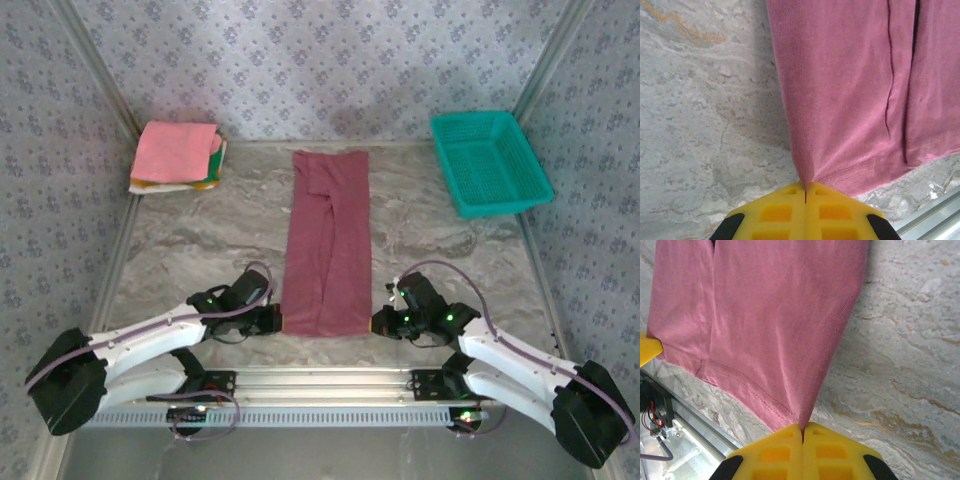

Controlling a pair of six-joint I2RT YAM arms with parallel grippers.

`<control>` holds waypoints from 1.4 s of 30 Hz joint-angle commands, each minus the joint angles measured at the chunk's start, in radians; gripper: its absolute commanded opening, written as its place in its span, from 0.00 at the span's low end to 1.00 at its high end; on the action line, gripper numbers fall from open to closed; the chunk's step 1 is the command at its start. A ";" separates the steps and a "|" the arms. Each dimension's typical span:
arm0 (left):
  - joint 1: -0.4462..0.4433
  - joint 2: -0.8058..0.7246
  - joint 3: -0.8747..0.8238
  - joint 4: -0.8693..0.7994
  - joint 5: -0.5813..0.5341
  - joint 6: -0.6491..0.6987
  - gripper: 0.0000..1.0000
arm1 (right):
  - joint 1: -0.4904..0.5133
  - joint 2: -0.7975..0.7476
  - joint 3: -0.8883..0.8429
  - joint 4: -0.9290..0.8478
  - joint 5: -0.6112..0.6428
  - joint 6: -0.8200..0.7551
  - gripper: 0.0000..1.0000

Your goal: Fold and stack the t-shirts

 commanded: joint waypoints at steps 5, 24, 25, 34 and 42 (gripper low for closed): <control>0.023 0.018 0.062 -0.060 -0.038 0.025 0.00 | -0.057 -0.020 0.032 -0.059 -0.012 0.002 0.00; 0.342 0.301 0.456 -0.117 0.158 0.298 0.00 | -0.271 0.340 0.415 -0.076 -0.118 -0.170 0.00; 0.353 0.320 0.476 -0.124 0.157 0.313 0.00 | -0.283 0.359 0.429 -0.078 -0.121 -0.181 0.00; 0.438 0.545 0.684 -0.170 0.185 0.432 0.00 | -0.384 0.575 0.562 -0.051 -0.165 -0.295 0.00; 0.462 0.705 0.831 -0.175 0.201 0.486 0.00 | -0.427 0.733 0.700 -0.011 -0.155 -0.334 0.00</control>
